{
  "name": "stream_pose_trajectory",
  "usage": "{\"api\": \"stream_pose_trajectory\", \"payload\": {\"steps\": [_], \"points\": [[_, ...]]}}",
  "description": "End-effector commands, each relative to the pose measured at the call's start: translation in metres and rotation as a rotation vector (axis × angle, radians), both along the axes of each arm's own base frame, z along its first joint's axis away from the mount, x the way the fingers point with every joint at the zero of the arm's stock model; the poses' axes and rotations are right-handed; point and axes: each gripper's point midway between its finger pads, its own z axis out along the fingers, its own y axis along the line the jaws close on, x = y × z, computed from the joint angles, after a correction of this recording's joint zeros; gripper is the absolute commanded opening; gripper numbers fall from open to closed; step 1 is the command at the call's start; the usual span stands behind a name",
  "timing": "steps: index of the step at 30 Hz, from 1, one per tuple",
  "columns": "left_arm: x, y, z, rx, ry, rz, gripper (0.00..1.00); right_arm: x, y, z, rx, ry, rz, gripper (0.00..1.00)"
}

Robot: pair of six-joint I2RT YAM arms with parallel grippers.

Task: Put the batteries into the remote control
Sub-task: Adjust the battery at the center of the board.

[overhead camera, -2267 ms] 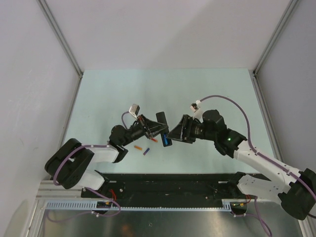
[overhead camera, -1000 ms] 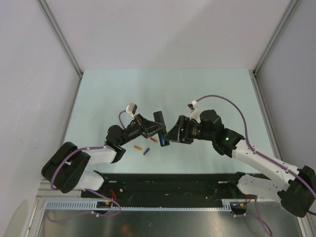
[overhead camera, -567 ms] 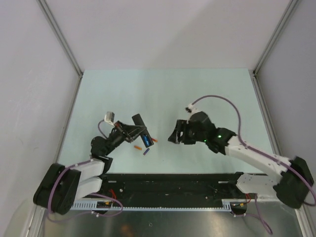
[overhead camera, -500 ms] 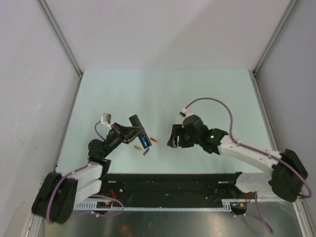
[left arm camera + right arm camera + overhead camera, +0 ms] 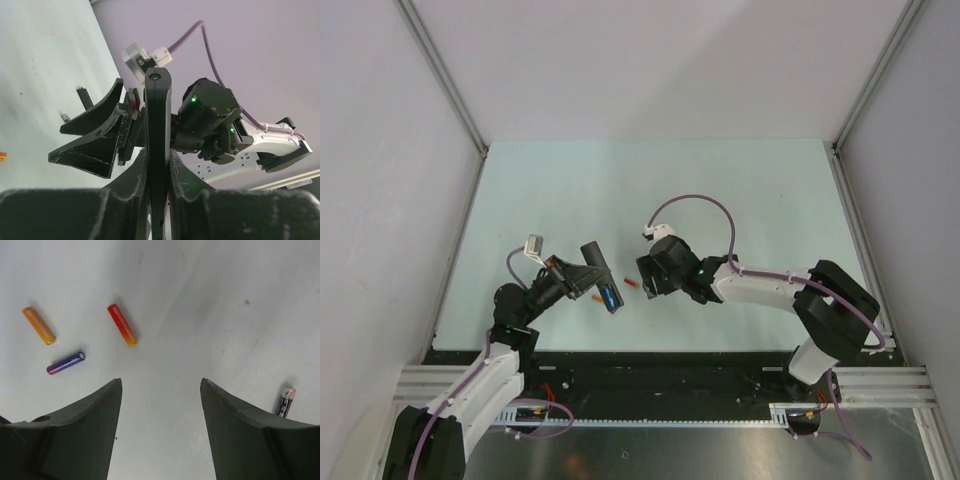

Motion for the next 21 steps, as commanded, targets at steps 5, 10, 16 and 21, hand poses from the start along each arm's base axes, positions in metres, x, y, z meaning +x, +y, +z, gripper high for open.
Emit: {"api": "stream_pose_trajectory", "payload": {"steps": [5, 10, 16, 21], "points": [[0.002, -0.003, 0.032, -0.009, -0.067, -0.022, 0.0, 0.042, 0.045, 0.04, 0.07, -0.243, 0.103, 0.69], [0.005, -0.004, 0.045, -0.007, -0.088, -0.029, 0.0, 0.048, 0.055, 0.017, 0.014, -0.246, 0.155, 0.66], [0.005, -0.004, 0.044, -0.003, -0.084, -0.028, 0.0, 0.041, 0.063, 0.002, 0.003, -0.208, 0.19, 0.64], [0.006, -0.004, 0.046, -0.004, -0.091, -0.026, 0.0, 0.035, 0.067, -0.01, -0.023, -0.196, 0.21, 0.59]]}}
